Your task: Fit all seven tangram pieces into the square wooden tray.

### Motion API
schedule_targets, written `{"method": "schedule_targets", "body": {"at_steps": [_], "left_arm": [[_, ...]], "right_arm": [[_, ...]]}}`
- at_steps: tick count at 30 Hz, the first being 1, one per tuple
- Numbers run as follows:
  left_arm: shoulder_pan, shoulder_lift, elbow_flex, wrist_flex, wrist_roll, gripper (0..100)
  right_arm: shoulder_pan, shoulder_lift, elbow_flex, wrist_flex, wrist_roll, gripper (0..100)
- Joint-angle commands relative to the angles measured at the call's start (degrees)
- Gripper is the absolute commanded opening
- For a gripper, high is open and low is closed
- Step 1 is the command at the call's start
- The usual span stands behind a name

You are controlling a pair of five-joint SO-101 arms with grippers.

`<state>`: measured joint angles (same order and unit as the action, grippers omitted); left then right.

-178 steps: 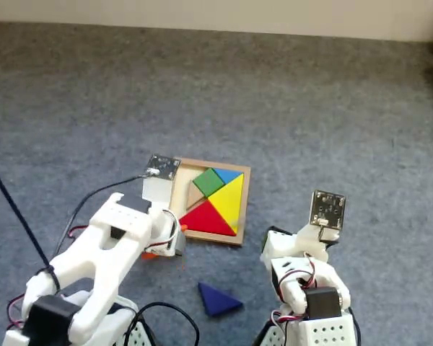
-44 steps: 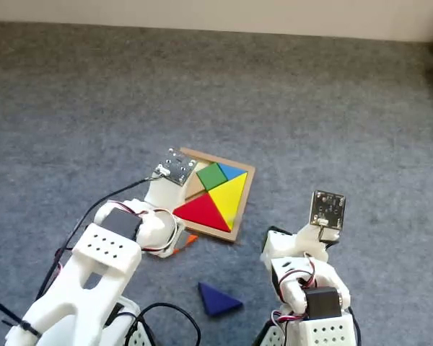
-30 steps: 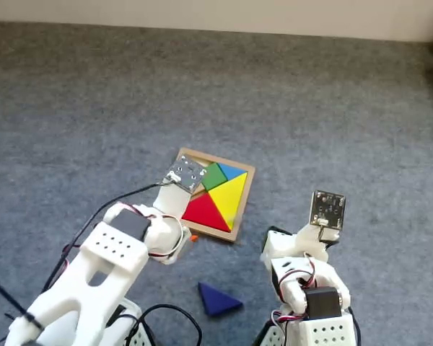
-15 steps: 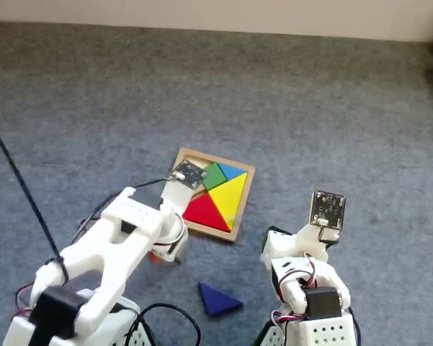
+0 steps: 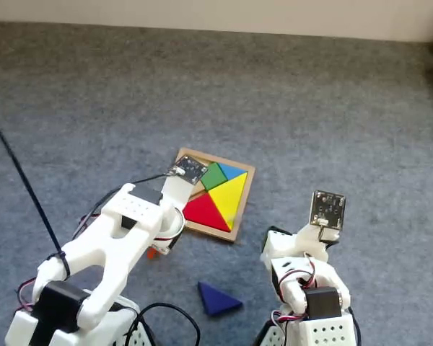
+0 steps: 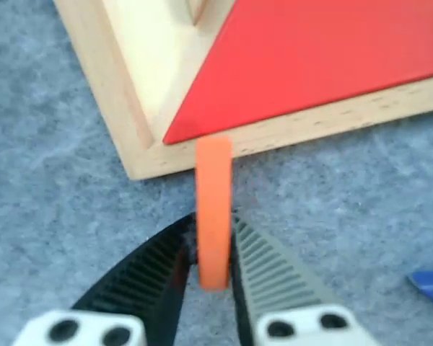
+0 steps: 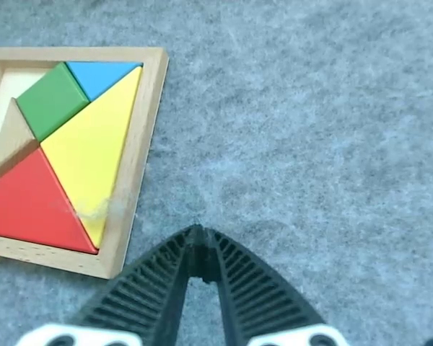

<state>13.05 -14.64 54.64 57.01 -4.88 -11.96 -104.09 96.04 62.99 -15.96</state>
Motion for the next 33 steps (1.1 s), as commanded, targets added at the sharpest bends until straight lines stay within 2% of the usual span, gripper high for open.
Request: {"method": "schedule_targets", "body": {"at_steps": [1, 7, 10, 14, 22, 27, 33], "left_arm": [[-1.36, -6.55, -1.89, -0.35, -1.32, 0], [-1.36, -20.26, -2.07, 2.20, -1.14, 0], [-1.36, -21.93, -5.67, 2.55, -0.88, 1], [-1.27, -16.04, -12.88, 2.64, 4.48, 1], [2.59, 3.74, -28.53, 2.55, 9.41, 1], [5.23, 12.53, -32.40, 1.76, 9.32, 1], [5.32, 18.77, -33.54, -1.67, 9.14, 1]], "right_arm": [[0.84, -0.40, 7.87, 0.57, 0.62, 0.5], [0.84, -0.48, 7.87, 0.57, 0.62, 0.5], [0.84, -0.48, 7.87, 0.57, 0.62, 0.5], [0.84, -0.48, 7.87, 0.57, 0.62, 0.5], [0.84, -0.48, 7.87, 0.57, 0.62, 0.5], [0.84, -0.48, 7.87, 0.57, 0.62, 0.5], [0.84, -0.48, 7.87, 0.57, 0.62, 0.5]]}}
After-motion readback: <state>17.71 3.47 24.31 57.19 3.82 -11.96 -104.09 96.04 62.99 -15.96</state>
